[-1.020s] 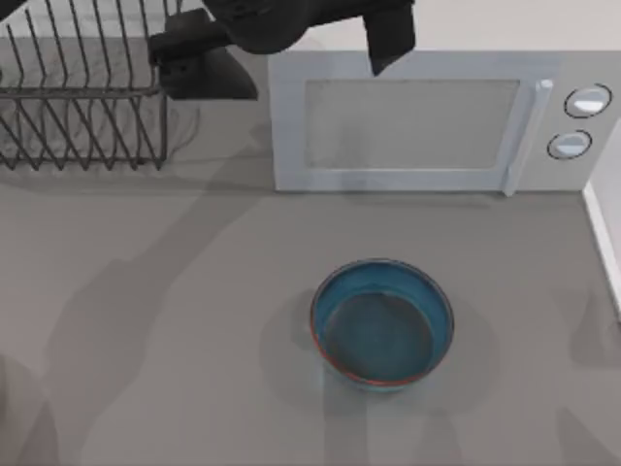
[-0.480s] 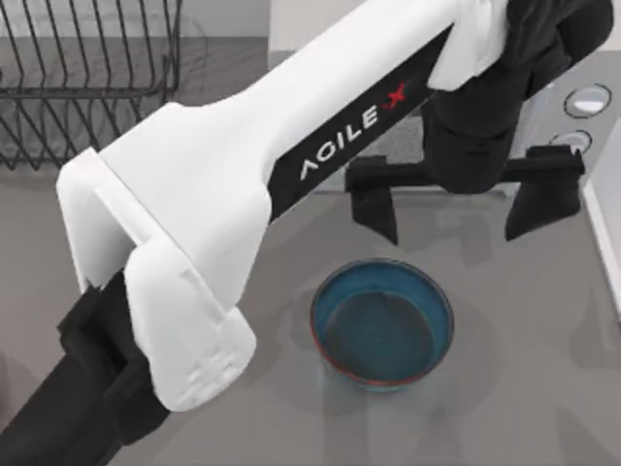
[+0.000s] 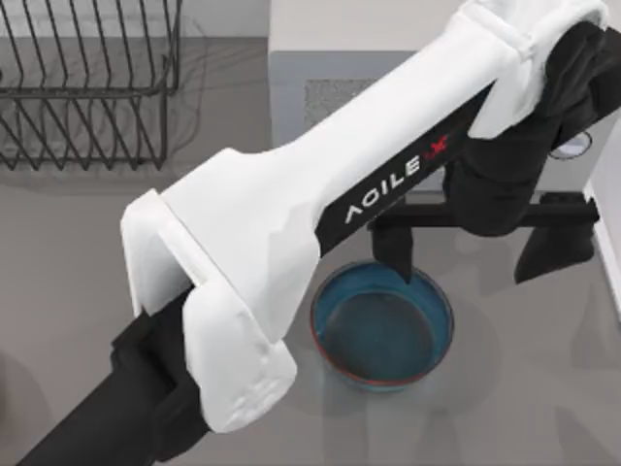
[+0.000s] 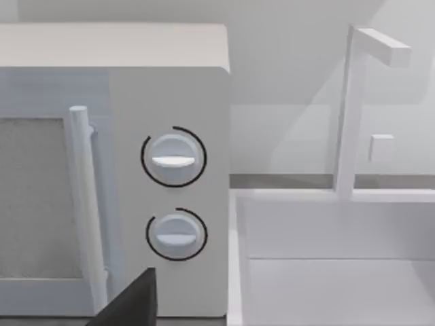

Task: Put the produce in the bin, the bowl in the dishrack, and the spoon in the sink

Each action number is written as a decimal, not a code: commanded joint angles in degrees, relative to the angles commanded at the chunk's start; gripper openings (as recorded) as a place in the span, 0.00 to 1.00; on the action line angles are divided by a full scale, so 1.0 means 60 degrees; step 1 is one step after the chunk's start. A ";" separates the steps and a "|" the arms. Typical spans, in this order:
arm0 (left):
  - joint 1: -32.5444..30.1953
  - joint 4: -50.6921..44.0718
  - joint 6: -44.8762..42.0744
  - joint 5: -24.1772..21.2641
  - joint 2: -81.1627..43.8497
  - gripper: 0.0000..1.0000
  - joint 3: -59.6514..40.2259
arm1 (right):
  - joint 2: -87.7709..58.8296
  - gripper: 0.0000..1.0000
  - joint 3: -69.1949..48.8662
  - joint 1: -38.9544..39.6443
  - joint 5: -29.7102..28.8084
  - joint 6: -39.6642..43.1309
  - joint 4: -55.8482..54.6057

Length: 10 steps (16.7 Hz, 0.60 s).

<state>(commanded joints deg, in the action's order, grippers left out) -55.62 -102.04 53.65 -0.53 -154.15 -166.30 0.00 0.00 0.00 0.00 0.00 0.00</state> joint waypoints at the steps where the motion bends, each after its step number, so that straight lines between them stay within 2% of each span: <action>1: 0.0000 0.0000 0.0000 0.0000 0.0000 1.00 0.0000 | 0.0000 1.00 0.0000 0.0000 0.0000 0.0000 0.0000; 6: 0.0038 0.0588 -0.0031 0.0003 0.0133 1.00 0.0698 | 0.0000 1.00 0.0000 0.0000 0.0000 0.0000 0.0000; 10: 0.0042 0.2247 -0.0041 0.0010 0.0678 1.00 0.2957 | 0.0000 1.00 0.0000 0.0000 0.0000 0.0000 0.0000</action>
<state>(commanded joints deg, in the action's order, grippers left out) -55.37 -88.56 53.40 -0.47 -150.08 -148.56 0.00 0.00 0.00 0.00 0.00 0.00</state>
